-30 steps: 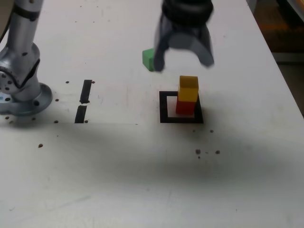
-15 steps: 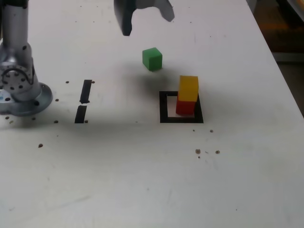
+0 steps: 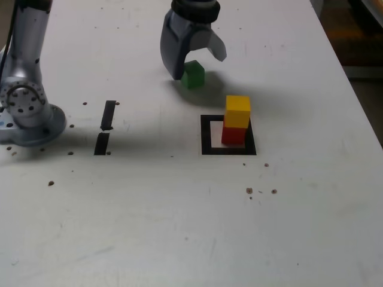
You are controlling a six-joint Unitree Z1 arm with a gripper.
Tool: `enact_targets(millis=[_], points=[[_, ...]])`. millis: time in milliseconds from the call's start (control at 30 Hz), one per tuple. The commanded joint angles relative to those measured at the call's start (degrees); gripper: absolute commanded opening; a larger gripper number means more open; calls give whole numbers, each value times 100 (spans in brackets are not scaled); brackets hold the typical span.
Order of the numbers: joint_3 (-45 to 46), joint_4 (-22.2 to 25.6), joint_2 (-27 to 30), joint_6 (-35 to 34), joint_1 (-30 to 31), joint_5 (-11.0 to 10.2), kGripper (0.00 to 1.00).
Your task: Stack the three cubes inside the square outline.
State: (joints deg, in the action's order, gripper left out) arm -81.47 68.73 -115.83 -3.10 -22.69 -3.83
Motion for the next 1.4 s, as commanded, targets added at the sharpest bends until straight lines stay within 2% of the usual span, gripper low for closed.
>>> enact_targets(millis=[0, 133, 400, 600, 1133, 1267, 1367], points=[[10, -9, -18, -31, -7, 46, 90], [20, -17, -71, -75, -14, 143, 81], [4, -21, -189, -116, -78, 201, 49], [-21, -52, -198, -159, -116, 218, 33], [-36, 18, -136, -148, -130, 265, 18], [-248, 510, 155, -137, -112, 194, 16], [-721, 1320, 496, -2, -33, 108, 16]])
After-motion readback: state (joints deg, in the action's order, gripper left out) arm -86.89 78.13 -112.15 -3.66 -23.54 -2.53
